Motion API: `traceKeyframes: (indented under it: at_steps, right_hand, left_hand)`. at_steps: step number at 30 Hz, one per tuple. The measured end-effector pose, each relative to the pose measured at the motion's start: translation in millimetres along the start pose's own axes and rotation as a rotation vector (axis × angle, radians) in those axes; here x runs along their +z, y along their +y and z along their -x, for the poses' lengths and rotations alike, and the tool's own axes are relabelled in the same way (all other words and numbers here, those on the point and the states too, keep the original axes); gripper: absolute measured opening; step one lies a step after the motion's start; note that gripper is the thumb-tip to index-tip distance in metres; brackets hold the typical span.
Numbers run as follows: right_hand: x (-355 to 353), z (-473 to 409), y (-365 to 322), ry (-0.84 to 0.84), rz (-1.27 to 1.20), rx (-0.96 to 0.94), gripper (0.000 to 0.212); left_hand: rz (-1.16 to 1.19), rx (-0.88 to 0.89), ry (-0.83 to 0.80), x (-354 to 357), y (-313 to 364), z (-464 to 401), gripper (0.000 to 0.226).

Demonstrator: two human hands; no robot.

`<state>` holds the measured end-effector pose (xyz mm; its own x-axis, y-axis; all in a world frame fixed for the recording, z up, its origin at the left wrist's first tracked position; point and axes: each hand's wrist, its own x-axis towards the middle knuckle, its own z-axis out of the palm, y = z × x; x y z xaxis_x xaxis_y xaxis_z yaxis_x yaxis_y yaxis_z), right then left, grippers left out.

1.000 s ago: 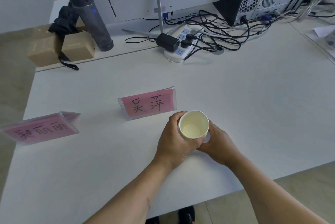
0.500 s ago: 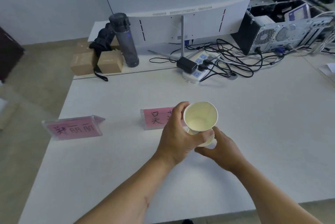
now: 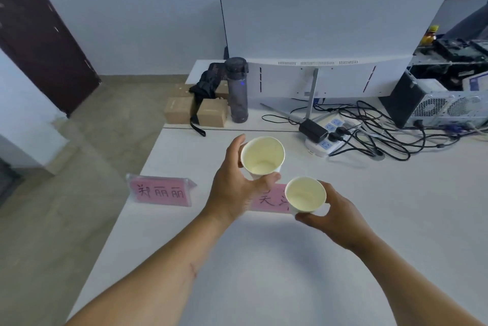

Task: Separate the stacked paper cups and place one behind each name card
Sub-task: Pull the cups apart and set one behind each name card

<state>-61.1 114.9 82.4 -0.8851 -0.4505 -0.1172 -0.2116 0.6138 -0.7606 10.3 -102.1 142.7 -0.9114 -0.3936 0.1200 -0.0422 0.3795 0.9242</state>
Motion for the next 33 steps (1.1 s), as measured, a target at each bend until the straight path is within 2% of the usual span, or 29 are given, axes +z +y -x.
traceKeyframes:
  at_steps: [17,25,33]
  right_hand:
    - [59,-102,-115,-0.021,-0.045,-0.108,0.074]
    - [97,-149,-140,-0.038,-0.04,-0.093,0.074]
    - [126,-181,-148,-0.063,-0.061,-0.061,0.074]
  left_hand:
    - [-0.238,-0.119,0.144,-145,-83,-75,0.104]
    - [-0.334,-0.225,0.09,-184,-134,-116,0.107]
    - [-0.468,-0.3,-0.001,-190,-174,-149,0.109]
